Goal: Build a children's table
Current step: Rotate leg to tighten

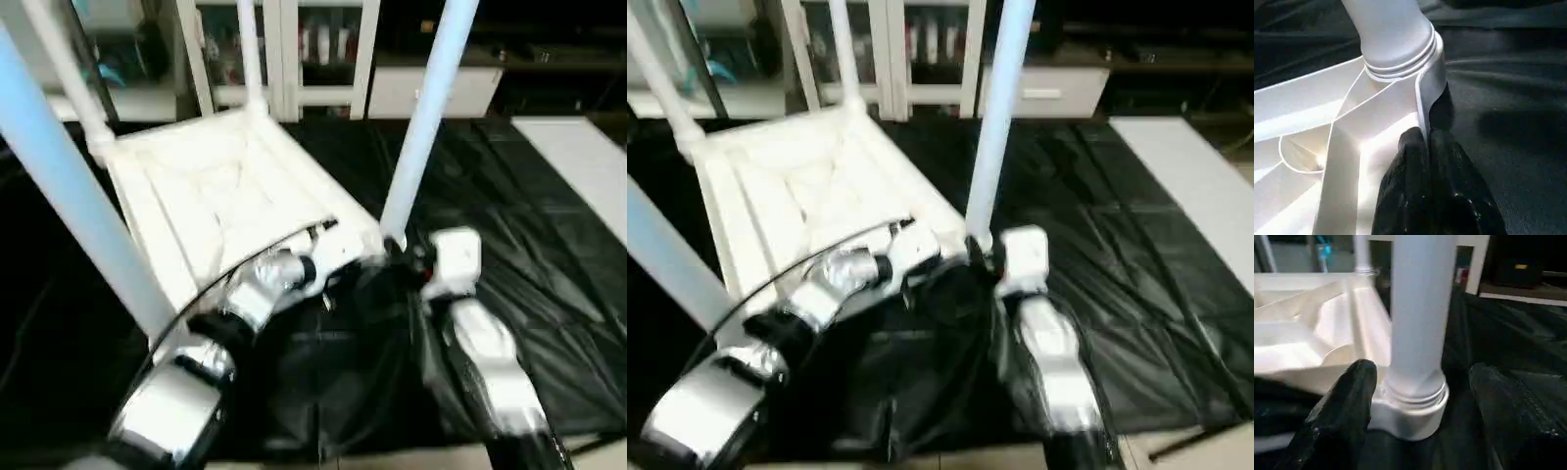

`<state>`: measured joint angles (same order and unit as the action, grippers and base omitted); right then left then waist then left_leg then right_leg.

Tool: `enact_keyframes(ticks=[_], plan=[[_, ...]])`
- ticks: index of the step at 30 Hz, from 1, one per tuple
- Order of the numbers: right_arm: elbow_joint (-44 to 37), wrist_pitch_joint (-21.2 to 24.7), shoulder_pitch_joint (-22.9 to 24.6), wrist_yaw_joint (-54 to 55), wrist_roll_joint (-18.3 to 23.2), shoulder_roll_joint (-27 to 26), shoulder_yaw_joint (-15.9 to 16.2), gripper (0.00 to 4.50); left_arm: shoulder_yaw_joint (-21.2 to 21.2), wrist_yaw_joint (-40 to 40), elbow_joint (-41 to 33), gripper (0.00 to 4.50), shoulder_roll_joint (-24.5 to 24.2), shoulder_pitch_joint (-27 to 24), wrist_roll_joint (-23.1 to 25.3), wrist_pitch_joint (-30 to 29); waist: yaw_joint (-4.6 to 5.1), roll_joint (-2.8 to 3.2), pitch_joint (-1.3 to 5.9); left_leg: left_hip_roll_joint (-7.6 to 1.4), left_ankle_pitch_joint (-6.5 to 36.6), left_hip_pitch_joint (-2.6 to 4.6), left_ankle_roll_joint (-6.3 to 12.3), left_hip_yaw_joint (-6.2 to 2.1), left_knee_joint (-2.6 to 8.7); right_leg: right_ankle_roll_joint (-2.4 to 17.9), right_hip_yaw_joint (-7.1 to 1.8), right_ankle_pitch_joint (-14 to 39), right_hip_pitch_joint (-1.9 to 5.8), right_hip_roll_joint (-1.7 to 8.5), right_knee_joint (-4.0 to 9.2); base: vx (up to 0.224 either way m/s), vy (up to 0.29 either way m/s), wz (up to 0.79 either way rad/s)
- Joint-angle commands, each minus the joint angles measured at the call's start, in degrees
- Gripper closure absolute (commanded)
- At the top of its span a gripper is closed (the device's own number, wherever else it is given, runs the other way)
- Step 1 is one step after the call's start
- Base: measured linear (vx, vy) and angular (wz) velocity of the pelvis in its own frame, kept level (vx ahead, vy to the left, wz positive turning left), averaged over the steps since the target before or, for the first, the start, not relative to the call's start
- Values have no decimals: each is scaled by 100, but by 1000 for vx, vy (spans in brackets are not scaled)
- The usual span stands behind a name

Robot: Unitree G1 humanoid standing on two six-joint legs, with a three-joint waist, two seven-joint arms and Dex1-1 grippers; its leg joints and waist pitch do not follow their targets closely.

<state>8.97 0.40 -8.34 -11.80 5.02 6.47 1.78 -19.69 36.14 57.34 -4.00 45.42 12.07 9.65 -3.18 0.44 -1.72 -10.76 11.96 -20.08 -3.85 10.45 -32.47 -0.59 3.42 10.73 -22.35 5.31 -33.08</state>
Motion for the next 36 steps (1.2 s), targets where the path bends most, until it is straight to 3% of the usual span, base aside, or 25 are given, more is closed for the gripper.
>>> enact_keyframes(ticks=[1, 2, 3, 6, 7, 8, 9, 10, 11, 12, 13, 14, 15, 17, 18, 19, 20, 21, 22, 24, 28, 30, 31, 35, 36], plan=[[-452, 197, 138, -64, 88, 18, 116, 123, -105, -34, 52, 450, 42, -160, 52, 628, 5, -91, 210, -251, 1304, 14, 337, -71, 433, 908, -262, 1416, 187, 313, 440, 0, 0, 0], [-628, 280, 260, -97, 131, 23, 155, 123, -73, -24, 11, 450, 13, -181, 31, 643, -11, -60, 209, -250, 1298, 15, 332, -69, 431, 909, -265, 1400, 184, 318, 441, 0, 0, 0], [-861, 396, 419, -140, 174, 28, 203, 118, 8, 119, -98, 405, -23, -236, -78, 638, -24, -73, 210, -249, 1277, 16, 348, -62, 424, 915, -268, 1361, 182, 321, 435, 0, 0, 0], [-1076, 546, 562, -252, 227, 34, 251, 118, 366, 583, -715, 383, -83, -487, -632, 377, -32, -65, 230, -259, 1096, -35, 370, -71, 430, 1026, -257, 1235, 225, 346, 387, 0, 0, 0], [-1148, 596, 599, -300, 235, 46, 266, 118, 471, 717, -990, 370, -116, -600, -819, 269, -38, -89, 255, -276, 949, -20, 393, -60, 396, 1155, -257, 910, 207, 341, 346, 0, 0, 0], [-1207, 641, 622, -345, 259, 57, 274, 118, 560, 836, -1291, 360, -161, -725, -998, 166, -46, -59, 274, -281, 799, -33, 412, -70, 389, 1226, -254, 639, 225, 341, 293, 0, 0, 0], [-1265, 697, 624, -404, 301, 69, 288, 118, 680, 994, -1771, 355, -242, -928, -1262, -10, -49, -131, 306, -286, 405, -28, 528, -50, 338, 1386, -242, -56, 223, 307, 206, 0, 0, 0], [-1278, 716, 615, -426, 322, 72, 296, 118, 731, 1054, -1987, 351, -279, -1019, -1375, -92, -27, -100, 327, -258, -57, -61, 703, -46, 283, 1511, -236, -736, 219, 273, 124, 0, 0, 0], [-1278, 716, 615, -426, 322, 72, 296, 118, 731, 1054, -1987, 340, -279, -1019, -1375, -92, -29, -86, 322, -248, -219, -57, 782, -42, 262, 1562, -228, -965, 208, 268, 103, 0, 0, 0], [-1184, 733, 522, -476, 269, 103, 346, 118, 853, 1120, -2688, 327, -443, -1396, -1653, -399, -18, -17, 320, -248, -402, -29, 883, -38, 230, 1647, -216, -1254, 186, 257, 95, 0, 0, 0], [-1184, 733, 522, -476, 269, 103, 346, 118, 853, 1120, -2688, 318, -443, -1396, -1653, -399, 2, -48, 303, -236, -446, -69, 950, -28, 227, 1723, -214, -1362, 218, 261, 82, 0, 0, 0], [-1189, 779, 475, -546, 255, 152, 389, 118, 902, 1184, -3118, 314, -526, -1612, -1821, -662, -6, -22, 289, -226, -355, -59, 959, -13, 223, 1727, -215, -1269, 203, 259, 95, 0, 0, 0], [-1219, 842, 428, -702, 272, 245, 462, 118, 921, 1319, -3811, 306, -688, -1956, -2051, -1131, 0, -100, 286, -261, -168, -67, 921, -15, 244, 1760, -221, -1066, 247, 289, 87, 0, 0, 0], [-1173, 892, 375, -825, 286, 338, 484, 118, 814, 1618, -4720, 294, -1054, -2392, -2268, -1783, -5, -65, 259, -281, 81, -45, 837, 7, 264, 1724, -232, -589, 224, 286, 110, 0, 0, 0], [-1145, 921, 350, -846, 292, 349, 449, 118, 784, 1736, -5152, 272, -1234, -2586, -2361, -2112, 4, -101, 220, -289, 337, -43, 697, 21, 295, 1602, -251, -27, 204, 276, 140, 0, 0, 0], [-1136, 948, 328, -858, 303, 354, 419, 118, 765, 1820, -5447, 272, -1366, -2711, -2443, -2334, 4, -101, 220, -289, 337, -43, 697, 21, 295, 1602, -251, -27, 204, 276, 140, 0, 0, 0], [-1138, 969, 313, -867, 310, 357, 403, 118, 754, 1881, -5650, 268, -1465, -2795, -2501, -2481, -9, -177, 172, -290, 626, -37, 515, 25, 332, 1451, -266, 568, 174, 265, 169, 0, 0, 0], [-1123, 990, 280, -893, 316, 364, 398, 118, 744, 1975, -5874, 261, -1601, -2868, -2643, -2717, -14, -195, 172, -285, 702, -4, 454, 43, 327, 1391, -269, 694, 147, 246, 198, 0, 0, 0], [-1123, 990, 280, -893, 316, 364, 398, 118, 744, 1975, -5874, 250, -1601, -2868, -2643, -2717, -39, -164, 159, -283, 836, 40, 334, 57, 338, 1330, -280, 811, 101, 232, 205, 0, 0, 0], [-1019, 976, 201, -968, 298, 399, 424, 118, 660, 2180, -6262, 232, -1936, -3000, -2857, -3202, -40, -128, 143, -274, 989, 26, 65, 45, 364, 1172, -283, 947, 105, 212, 188, 0, 0, 0], [-1030, 999, 161, -1087, 317, 488, 475, 118, 471, 1828, -6004, 198, -2217, -2962, -1848, -3187, 0, -172, 136, -238, 1089, -11, -53, 30, 359, 907, -307, 1026, 129, 194, 224, 0, 0, 0], [-1032, 1004, 162, -1097, 316, 486, 470, 118, 475, 1599, -5842, 193, -2233, -2903, -1618, -3157, -1, -171, 148, -225, 1084, -23, -82, 21, 344, 820, -322, 1073, 132, 200, 220, 0, 0, 0], [-1025, 1005, 166, -1101, 302, 480, 466, 118, 465, 1398, -5734, 185, -2275, -2855, -1450, -3173, -12, -142, 163, -219, 1079, -23, -104, 13, 332, 820, -324, 1063, 135, 209, 209, 0, 0, 0], [-1040, 984, 196, -1083, 283, 451, 440, 118, 320, 903, -5564, 151, -2530, -2749, -1082, -3197, -20, -155, 182, -217, 981, -31, -73, -3, 321, 896, -315, 864, 143, 202, 179, 0, 0, 0], [-1014, 960, 182, -1061, 277, 425, 437, 118, 337, 771, -5462, 135, -2532, -2704, -1059, -3115, -6, -102, 176, -207, 1070, -8, -93, 14, 312, 970, -318, 844, 113, 183, 197, 0, 0, 0]])
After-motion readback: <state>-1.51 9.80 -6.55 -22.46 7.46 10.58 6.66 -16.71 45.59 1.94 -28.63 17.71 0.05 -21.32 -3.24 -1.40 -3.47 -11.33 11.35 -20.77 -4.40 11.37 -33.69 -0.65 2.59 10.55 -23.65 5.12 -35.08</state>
